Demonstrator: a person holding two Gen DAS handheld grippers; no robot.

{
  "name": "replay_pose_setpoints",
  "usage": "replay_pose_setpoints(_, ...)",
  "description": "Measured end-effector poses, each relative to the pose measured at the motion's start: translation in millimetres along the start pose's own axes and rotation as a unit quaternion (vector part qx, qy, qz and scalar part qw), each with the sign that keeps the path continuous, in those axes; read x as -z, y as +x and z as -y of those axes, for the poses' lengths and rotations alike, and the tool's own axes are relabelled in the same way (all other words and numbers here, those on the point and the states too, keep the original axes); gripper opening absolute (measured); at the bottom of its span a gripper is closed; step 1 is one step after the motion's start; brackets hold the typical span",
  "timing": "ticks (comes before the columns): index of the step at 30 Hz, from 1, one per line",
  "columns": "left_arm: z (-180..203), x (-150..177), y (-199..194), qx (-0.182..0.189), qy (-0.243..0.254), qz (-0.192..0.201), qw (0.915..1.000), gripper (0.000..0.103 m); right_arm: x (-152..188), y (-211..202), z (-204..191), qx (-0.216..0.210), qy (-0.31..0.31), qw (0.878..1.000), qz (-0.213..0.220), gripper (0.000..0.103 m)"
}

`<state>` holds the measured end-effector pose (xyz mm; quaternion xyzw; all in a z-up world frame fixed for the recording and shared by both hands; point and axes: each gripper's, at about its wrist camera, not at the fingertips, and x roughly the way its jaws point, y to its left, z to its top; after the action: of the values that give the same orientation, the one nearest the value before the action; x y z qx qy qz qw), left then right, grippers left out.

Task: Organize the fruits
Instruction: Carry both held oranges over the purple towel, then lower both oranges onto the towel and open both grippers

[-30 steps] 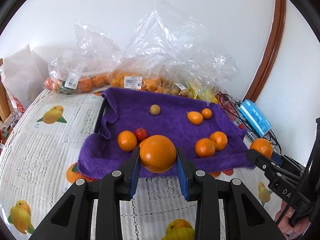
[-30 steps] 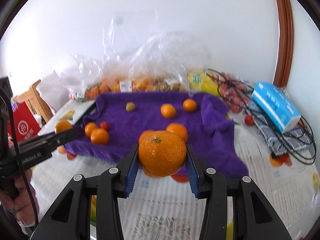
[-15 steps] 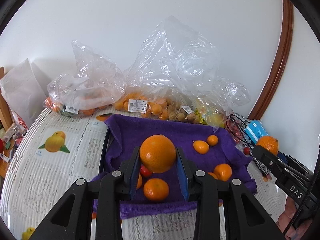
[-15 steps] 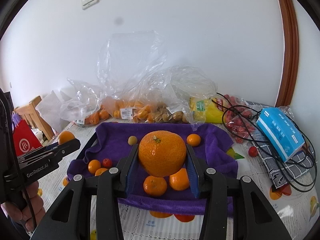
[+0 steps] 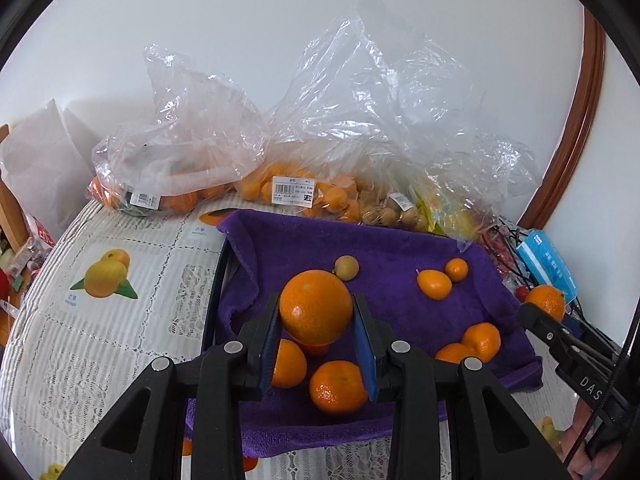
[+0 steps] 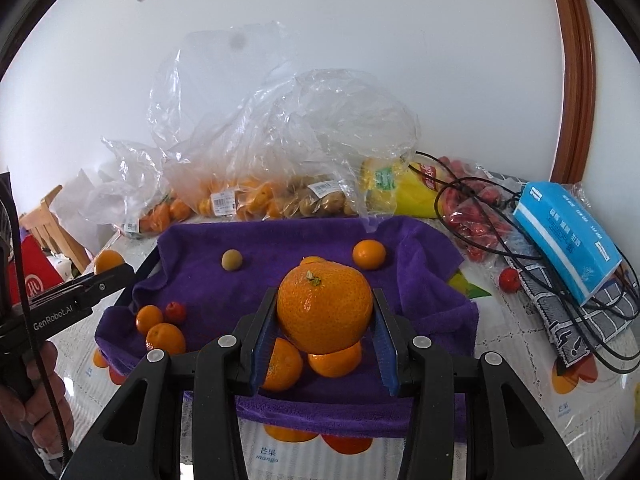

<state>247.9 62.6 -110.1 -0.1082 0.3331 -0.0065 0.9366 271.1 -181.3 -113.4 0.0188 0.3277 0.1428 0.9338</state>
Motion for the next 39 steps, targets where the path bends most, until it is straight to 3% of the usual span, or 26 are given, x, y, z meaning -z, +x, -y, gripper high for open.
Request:
replay_pose_setpoints(9, 0, 1, 4, -0.004, 0.001, -0.007, 1.0000, 0.032, 1, 3, 11, 0.020, 0.008, 1.000, 0.001, 0.044)
replay_pose_setpoints(21, -1, 2, 10, -0.007, -0.004, -0.015, 0.9999, 0.032, 8, 20, 19, 0.034, 0.012, 0.999, -0.030, 0.044)
replay_pose_setpoints(35, -3, 4, 15, -0.011, -0.008, -0.024, 0.9996, 0.032, 13, 39, 34, 0.091, 0.020, 0.993, -0.075, 0.044)
replay_pose_setpoints(39, -2, 5, 17, -0.009, -0.008, -0.028, 0.9995, 0.032, 14, 42, 33, 0.090, 0.019, 0.992, -0.082, 0.044)
